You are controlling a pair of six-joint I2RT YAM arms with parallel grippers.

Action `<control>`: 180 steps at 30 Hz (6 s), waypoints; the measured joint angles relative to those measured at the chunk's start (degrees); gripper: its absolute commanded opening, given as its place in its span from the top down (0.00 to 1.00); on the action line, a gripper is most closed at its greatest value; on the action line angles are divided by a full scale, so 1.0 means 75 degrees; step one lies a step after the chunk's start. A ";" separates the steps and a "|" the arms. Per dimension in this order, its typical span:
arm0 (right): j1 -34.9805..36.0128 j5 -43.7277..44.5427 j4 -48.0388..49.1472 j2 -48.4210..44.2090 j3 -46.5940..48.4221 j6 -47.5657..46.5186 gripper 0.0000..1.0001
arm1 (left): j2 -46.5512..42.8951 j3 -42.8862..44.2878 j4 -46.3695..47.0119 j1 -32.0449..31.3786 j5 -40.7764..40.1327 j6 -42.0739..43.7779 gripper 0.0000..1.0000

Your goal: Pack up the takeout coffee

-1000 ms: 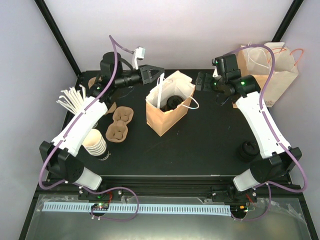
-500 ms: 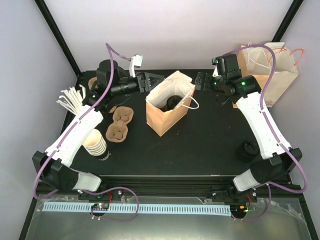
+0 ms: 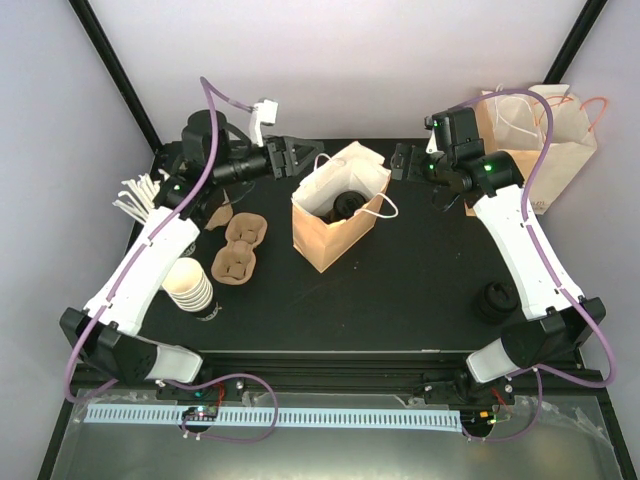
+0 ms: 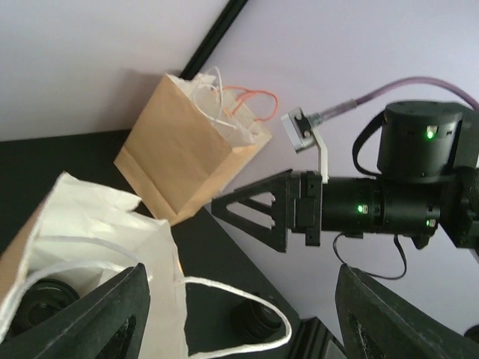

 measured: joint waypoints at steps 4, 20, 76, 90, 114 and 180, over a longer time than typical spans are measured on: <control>0.0000 0.0000 -0.0003 0.0000 0.0000 -0.0003 0.00 | 0.0000 0.0539 -0.0749 0.0431 -0.0087 0.0207 0.33; 0.0000 -0.0280 -0.0254 -0.0006 0.0332 0.0000 0.00 | 0.0096 0.0959 -0.5155 0.3622 -0.3375 0.1687 0.31; 0.0000 -0.0592 -0.0595 0.0195 0.0889 -0.0006 0.00 | 0.3622 0.2815 -0.7557 0.3028 -0.7291 0.3861 0.93; 0.0000 -0.0734 -0.0592 0.0256 0.0889 -0.0006 0.00 | 0.2148 0.3340 -0.8186 0.3022 -0.7385 0.3270 0.92; -0.0015 -0.1457 -0.0664 0.0082 0.2498 0.1096 0.00 | -0.1588 0.2938 -0.6082 0.3019 -0.2879 0.1157 0.99; -0.2244 -0.5904 0.3710 -0.1693 -0.2483 0.4884 0.00 | -0.1647 0.0020 -0.2745 0.0318 -0.2066 0.0755 0.99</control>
